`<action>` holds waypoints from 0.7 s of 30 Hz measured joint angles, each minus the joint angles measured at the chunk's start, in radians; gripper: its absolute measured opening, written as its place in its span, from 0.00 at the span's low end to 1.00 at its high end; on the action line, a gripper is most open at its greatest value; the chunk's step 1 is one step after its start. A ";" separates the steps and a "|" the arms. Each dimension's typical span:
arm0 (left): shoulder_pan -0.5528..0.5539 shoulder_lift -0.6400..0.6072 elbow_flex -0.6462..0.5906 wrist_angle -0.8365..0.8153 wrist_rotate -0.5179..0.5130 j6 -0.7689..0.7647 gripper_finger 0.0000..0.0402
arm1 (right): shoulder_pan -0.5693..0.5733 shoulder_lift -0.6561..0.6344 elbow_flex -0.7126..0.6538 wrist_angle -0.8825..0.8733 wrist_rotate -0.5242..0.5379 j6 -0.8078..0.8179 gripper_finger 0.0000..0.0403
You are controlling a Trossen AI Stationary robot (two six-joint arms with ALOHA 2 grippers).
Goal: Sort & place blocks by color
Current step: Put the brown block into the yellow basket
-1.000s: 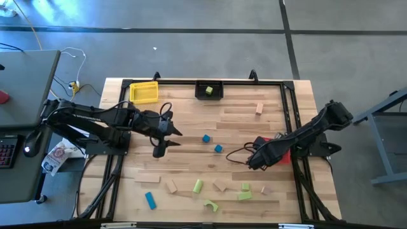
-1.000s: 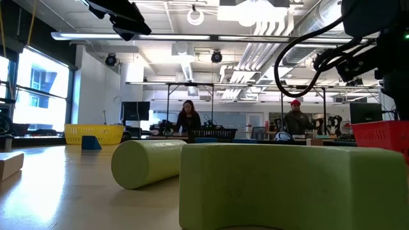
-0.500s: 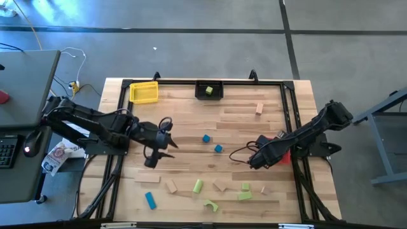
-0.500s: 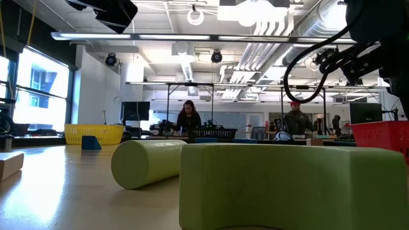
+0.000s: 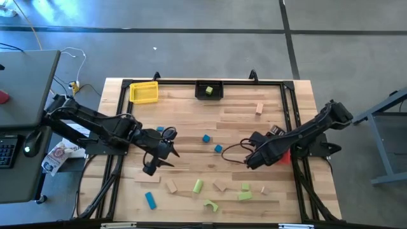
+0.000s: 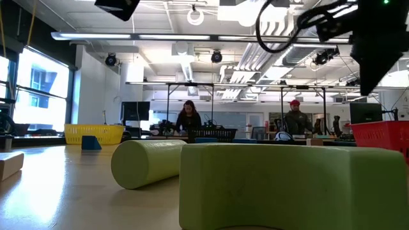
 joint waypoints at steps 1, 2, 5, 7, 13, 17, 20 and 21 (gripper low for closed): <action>0.000 0.011 0.016 -0.021 0.000 0.008 0.46 | -0.005 0.000 0.010 0.000 0.015 -0.004 0.41; -0.001 0.026 0.031 -0.037 0.000 0.017 0.46 | -0.011 0.000 0.017 0.001 0.026 -0.013 0.41; -0.012 0.071 0.051 -0.082 -0.002 0.021 0.46 | -0.033 0.000 0.033 0.000 0.046 -0.037 0.41; -0.028 0.104 0.054 -0.090 -0.002 0.021 0.46 | -0.051 0.000 0.034 0.000 0.046 -0.053 0.41; -0.114 0.205 0.054 -0.123 -0.020 0.022 0.46 | -0.111 0.000 0.033 -0.004 0.047 -0.105 0.41; -0.170 0.261 0.054 -0.127 -0.054 0.046 0.46 | -0.145 0.000 0.033 -0.003 0.059 -0.146 0.41; -0.198 0.290 0.054 -0.123 -0.054 0.045 0.46 | -0.166 0.000 0.033 -0.002 0.064 -0.156 0.41; -0.207 0.297 0.054 -0.125 -0.054 0.039 0.46 | -0.170 0.000 0.033 -0.001 0.064 -0.156 0.41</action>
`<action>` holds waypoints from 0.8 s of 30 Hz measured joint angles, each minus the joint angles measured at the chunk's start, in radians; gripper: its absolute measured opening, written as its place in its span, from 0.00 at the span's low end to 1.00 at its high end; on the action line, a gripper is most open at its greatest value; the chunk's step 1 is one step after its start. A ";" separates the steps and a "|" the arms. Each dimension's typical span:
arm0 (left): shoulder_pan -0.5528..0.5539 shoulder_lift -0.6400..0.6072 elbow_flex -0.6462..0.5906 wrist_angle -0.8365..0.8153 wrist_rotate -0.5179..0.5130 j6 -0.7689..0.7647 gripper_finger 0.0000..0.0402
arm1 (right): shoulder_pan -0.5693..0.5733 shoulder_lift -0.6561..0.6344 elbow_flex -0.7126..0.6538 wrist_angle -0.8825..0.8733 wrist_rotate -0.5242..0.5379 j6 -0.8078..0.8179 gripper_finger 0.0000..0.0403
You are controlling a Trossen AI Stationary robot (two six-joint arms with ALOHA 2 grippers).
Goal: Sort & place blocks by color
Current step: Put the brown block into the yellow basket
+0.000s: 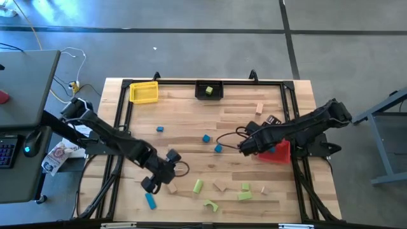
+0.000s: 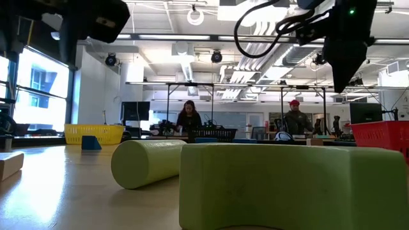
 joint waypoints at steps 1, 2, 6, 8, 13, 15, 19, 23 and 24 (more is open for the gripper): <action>-0.008 0.006 0.000 0.003 0.000 -0.001 0.46 | -0.005 0.000 0.000 0.001 0.000 0.000 0.41; -0.014 0.012 0.000 0.006 0.000 -0.001 0.46 | -0.008 0.000 0.000 0.002 0.000 0.000 0.41; -0.036 0.033 0.000 0.009 0.000 -0.020 0.46 | -0.013 0.000 -0.001 0.004 0.000 0.002 0.41; -0.042 0.044 0.000 0.011 -0.001 -0.029 0.46 | -0.013 0.000 -0.001 0.006 0.000 0.002 0.41; -0.054 0.084 0.000 0.017 -0.005 -0.037 0.46 | -0.013 0.000 -0.001 0.011 0.000 0.006 0.41; -0.056 0.108 0.000 0.014 -0.004 -0.045 0.46 | -0.013 0.000 -0.001 0.015 0.000 0.006 0.41; -0.061 0.158 0.000 0.014 -0.004 -0.053 0.46 | -0.013 0.000 -0.001 0.022 -0.001 0.006 0.41; -0.071 0.204 0.000 0.028 -0.004 -0.053 0.46 | -0.013 0.000 -0.001 0.032 -0.001 0.006 0.41; -0.074 0.217 0.000 0.037 -0.004 -0.053 0.46 | -0.013 0.000 -0.001 0.034 -0.001 0.006 0.41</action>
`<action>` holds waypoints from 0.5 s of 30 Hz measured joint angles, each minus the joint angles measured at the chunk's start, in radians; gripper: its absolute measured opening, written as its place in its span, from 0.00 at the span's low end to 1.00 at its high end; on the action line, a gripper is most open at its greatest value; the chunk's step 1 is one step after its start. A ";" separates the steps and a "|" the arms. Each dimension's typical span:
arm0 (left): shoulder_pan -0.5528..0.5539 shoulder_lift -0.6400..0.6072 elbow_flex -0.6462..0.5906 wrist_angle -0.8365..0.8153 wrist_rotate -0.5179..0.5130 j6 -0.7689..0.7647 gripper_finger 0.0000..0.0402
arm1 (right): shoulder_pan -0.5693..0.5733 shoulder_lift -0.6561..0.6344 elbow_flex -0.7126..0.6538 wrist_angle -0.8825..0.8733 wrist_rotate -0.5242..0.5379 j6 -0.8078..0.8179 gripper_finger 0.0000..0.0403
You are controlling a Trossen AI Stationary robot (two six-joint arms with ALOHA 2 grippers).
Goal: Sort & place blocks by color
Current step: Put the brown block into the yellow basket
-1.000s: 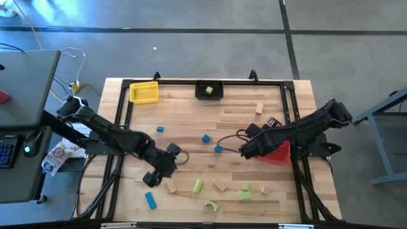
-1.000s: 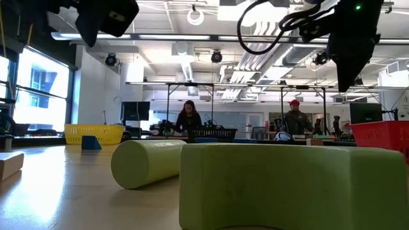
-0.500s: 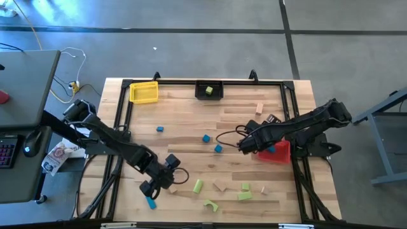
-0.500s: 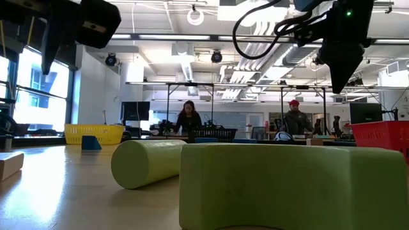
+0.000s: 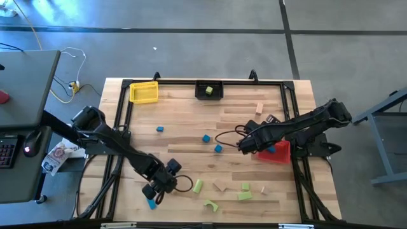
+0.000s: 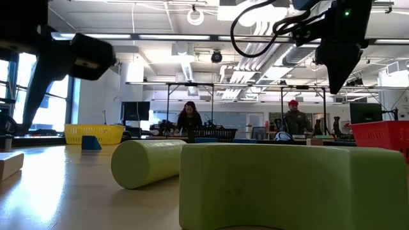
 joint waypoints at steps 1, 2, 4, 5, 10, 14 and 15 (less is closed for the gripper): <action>-0.002 0.010 0.000 0.008 0.000 0.000 0.46 | 0.000 0.000 0.000 0.002 0.000 0.000 0.41; -0.005 0.020 0.000 0.016 0.000 0.000 0.46 | 0.000 0.000 0.000 0.002 0.000 0.000 0.41; -0.007 0.038 0.000 0.029 -0.011 0.000 0.46 | 0.000 0.000 0.000 0.005 0.000 0.000 0.41; -0.008 0.044 0.000 0.029 -0.020 0.000 0.46 | 0.000 0.000 0.000 0.006 0.000 0.000 0.41; -0.012 0.067 0.000 0.029 -0.063 0.000 0.46 | 0.000 0.000 0.000 0.009 0.000 0.000 0.41; -0.013 0.094 0.000 0.028 -0.056 0.007 0.46 | 0.000 0.000 0.000 0.013 0.000 0.000 0.41; -0.013 0.103 0.000 0.029 -0.052 0.008 0.46 | 0.000 0.000 0.000 0.013 0.000 0.000 0.41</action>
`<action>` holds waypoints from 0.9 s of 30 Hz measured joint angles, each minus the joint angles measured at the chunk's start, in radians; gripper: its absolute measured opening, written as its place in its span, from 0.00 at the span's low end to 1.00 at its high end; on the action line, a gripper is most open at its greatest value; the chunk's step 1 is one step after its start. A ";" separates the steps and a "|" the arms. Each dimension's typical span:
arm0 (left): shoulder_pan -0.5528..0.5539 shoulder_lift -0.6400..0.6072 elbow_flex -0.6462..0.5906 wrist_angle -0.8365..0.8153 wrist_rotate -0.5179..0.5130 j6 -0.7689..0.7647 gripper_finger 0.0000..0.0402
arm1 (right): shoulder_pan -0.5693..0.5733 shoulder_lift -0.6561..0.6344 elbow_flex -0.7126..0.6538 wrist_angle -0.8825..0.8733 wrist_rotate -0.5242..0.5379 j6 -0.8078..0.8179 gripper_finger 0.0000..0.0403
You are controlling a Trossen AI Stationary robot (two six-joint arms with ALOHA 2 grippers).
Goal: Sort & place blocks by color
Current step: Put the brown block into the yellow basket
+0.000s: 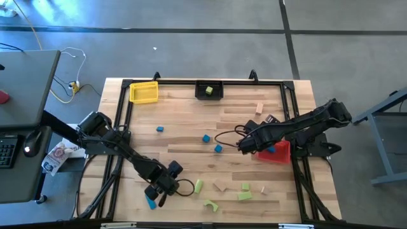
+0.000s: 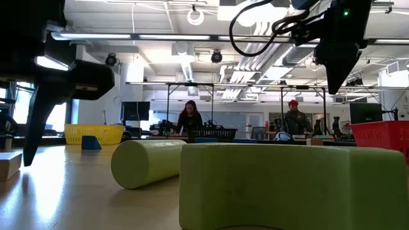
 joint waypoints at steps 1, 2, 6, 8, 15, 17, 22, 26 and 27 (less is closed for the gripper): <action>0.000 0.005 0.001 0.001 0.001 0.000 0.46 | 0.000 0.000 0.000 0.001 0.000 0.000 0.41; 0.000 0.009 0.002 0.001 0.002 0.000 0.46 | 0.000 0.000 0.000 0.002 0.000 0.000 0.41; 0.003 0.014 0.002 0.004 0.003 -0.031 0.45 | 0.000 0.000 0.000 0.003 0.000 0.000 0.41; 0.007 0.004 0.000 0.006 0.004 -0.054 0.41 | 0.000 0.000 0.000 0.004 0.000 0.000 0.41; 0.021 -0.007 -0.001 0.039 -0.006 -0.161 0.24 | 0.000 0.000 0.000 0.022 -0.001 -0.005 0.41; 0.023 -0.008 -0.001 0.033 -0.022 -0.179 0.24 | 0.000 0.000 0.000 0.032 -0.001 -0.008 0.41; 0.047 -0.033 -0.001 0.022 -0.040 -0.195 0.24 | 0.000 0.000 0.000 0.086 -0.017 -0.069 0.41; 0.079 -0.078 0.000 0.009 -0.055 -0.181 0.24 | 0.000 0.000 0.000 0.151 -0.040 -0.129 0.41; 0.089 -0.091 -0.001 -0.008 -0.064 -0.175 0.24 | 0.000 0.000 0.000 0.166 -0.046 -0.137 0.41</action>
